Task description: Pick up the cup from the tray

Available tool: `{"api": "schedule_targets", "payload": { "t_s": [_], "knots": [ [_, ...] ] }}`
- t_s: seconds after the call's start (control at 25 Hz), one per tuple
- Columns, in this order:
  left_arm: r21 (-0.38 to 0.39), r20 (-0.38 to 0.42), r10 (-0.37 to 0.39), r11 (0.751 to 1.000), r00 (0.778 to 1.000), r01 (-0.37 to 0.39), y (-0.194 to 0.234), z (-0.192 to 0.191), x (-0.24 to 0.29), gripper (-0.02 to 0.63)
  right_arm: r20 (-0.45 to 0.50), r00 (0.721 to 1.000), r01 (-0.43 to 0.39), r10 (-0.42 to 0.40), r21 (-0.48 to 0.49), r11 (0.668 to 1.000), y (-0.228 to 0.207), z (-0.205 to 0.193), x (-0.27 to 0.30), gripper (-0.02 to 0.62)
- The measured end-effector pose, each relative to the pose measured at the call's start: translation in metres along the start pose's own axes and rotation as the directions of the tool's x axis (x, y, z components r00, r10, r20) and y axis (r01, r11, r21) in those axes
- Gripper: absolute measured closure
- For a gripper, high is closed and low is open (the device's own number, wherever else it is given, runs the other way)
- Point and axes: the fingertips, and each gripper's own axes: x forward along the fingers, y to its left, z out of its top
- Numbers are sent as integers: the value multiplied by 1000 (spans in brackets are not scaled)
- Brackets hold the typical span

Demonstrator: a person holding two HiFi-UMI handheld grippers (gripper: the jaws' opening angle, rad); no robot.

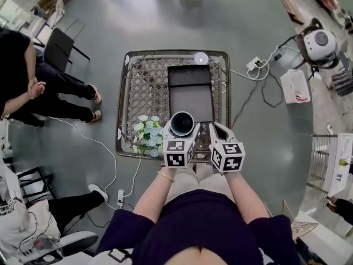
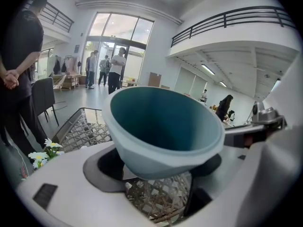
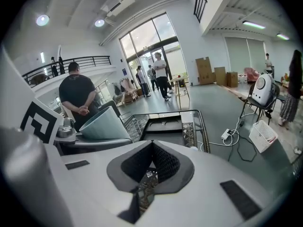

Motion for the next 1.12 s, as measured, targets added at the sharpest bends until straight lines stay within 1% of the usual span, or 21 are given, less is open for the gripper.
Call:
{"api": "schedule_targets", "payload": {
  "t_s": [0.16,0.44,0.76,1.12],
  "knots": [
    [-3,1,-1,1000,1000,1,-7,6,-17,229,16,1000,-6,6,-16,1000,5,7,-9,586],
    [34,-5,-12,999,1000,12,-17,9,-35,229,43,999,-29,32,-57,998,16,18,-16,586],
    [39,7,1,999,1000,-1,-13,13,-40,229,43,997,-59,65,-118,991,33,15,-18,586],
    [40,3,3,999,1000,-4,-14,10,-40,229,42,997,-65,71,-140,988,37,13,-20,588]
  ]
}}
